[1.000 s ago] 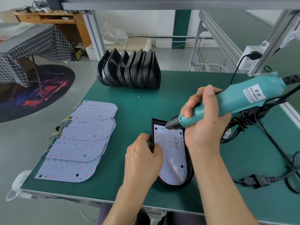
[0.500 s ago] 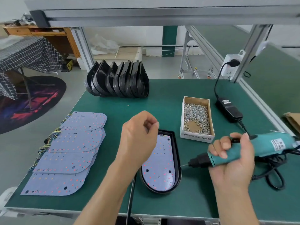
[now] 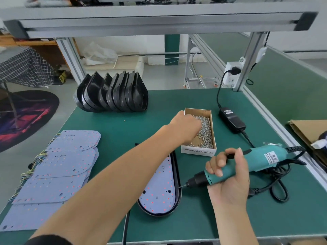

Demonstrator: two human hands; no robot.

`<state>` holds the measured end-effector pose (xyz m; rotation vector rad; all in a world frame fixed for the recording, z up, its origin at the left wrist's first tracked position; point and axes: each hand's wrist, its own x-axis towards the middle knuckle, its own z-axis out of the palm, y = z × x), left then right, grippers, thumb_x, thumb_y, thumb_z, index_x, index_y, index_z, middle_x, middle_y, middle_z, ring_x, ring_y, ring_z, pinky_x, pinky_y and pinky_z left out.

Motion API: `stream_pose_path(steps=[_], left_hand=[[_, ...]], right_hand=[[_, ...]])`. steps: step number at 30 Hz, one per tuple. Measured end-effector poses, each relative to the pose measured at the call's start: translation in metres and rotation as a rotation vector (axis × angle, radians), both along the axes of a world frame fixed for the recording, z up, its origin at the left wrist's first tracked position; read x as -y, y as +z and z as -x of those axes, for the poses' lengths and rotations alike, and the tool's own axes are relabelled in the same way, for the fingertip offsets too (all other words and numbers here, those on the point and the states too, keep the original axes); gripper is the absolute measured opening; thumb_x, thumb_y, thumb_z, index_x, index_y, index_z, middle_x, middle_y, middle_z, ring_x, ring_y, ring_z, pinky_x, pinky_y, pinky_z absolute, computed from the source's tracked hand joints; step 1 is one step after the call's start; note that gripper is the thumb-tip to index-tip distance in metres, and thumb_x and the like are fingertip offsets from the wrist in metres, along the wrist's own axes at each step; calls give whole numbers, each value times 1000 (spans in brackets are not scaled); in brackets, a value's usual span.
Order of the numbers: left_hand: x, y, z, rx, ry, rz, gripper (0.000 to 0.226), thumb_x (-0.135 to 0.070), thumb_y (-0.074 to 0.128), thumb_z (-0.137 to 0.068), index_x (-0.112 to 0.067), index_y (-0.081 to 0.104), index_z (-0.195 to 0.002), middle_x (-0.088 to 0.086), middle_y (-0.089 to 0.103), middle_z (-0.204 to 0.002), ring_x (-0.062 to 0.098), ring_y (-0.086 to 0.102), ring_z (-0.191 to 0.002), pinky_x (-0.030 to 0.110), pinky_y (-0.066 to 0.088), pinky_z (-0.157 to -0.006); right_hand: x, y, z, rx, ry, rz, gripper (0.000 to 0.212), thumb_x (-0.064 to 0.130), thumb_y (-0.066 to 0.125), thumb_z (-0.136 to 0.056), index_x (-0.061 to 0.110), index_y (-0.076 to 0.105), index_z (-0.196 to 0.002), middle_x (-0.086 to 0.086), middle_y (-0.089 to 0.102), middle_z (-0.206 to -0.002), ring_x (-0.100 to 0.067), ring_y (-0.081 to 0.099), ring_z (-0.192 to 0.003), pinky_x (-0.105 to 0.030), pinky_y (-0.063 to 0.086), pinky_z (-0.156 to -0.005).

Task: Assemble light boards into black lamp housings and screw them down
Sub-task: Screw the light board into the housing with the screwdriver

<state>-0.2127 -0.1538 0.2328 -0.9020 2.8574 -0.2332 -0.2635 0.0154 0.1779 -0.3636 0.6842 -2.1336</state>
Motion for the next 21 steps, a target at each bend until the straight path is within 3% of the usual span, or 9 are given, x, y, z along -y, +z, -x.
stream_pose_path(steps=[8, 11, 15, 19, 21], left_hand=[[3, -10, 2, 28, -66, 9, 27, -4, 61, -85, -25, 52, -70, -5, 57, -75, 23, 53, -75, 37, 38, -86], [1, -9, 3, 43, -84, 33, 35, -6, 61, -86, -24, 40, -65, -6, 45, -66, 23, 50, -73, 37, 32, -81], [-1, -12, 7, 48, -74, 38, 40, -20, 61, -94, -21, 34, -66, -2, 49, -74, 26, 50, -78, 39, 31, -80], [-2, -10, 2, -80, 10, -28, 29, -23, 60, -93, -19, 47, -66, -3, 51, -69, 27, 53, -80, 37, 32, -78], [-5, -7, -4, -204, 46, -102, 14, -26, 60, -91, -17, 64, -81, 0, 67, -85, 28, 59, -90, 38, 38, -80]], right_hand=[[-1, 2, -1, -9, -12, -4, 29, 31, 50, -105, 20, 62, -82, 2, 48, -62, -10, 37, -46, -23, 40, -51], [-1, 2, -1, -12, -10, -8, 29, 31, 49, -106, 20, 63, -82, 2, 47, -62, -10, 37, -46, -24, 39, -51], [0, 2, -2, -29, -22, -5, 29, 31, 50, -105, 20, 61, -82, 2, 47, -63, -10, 37, -47, -24, 40, -51], [-1, 1, -1, -31, -30, -18, 27, 31, 51, -105, 20, 60, -84, 2, 47, -63, -10, 37, -47, -23, 40, -51], [-1, 1, -1, -32, -38, -29, 26, 32, 51, -105, 20, 60, -84, 2, 47, -63, -10, 37, -47, -24, 40, -51]])
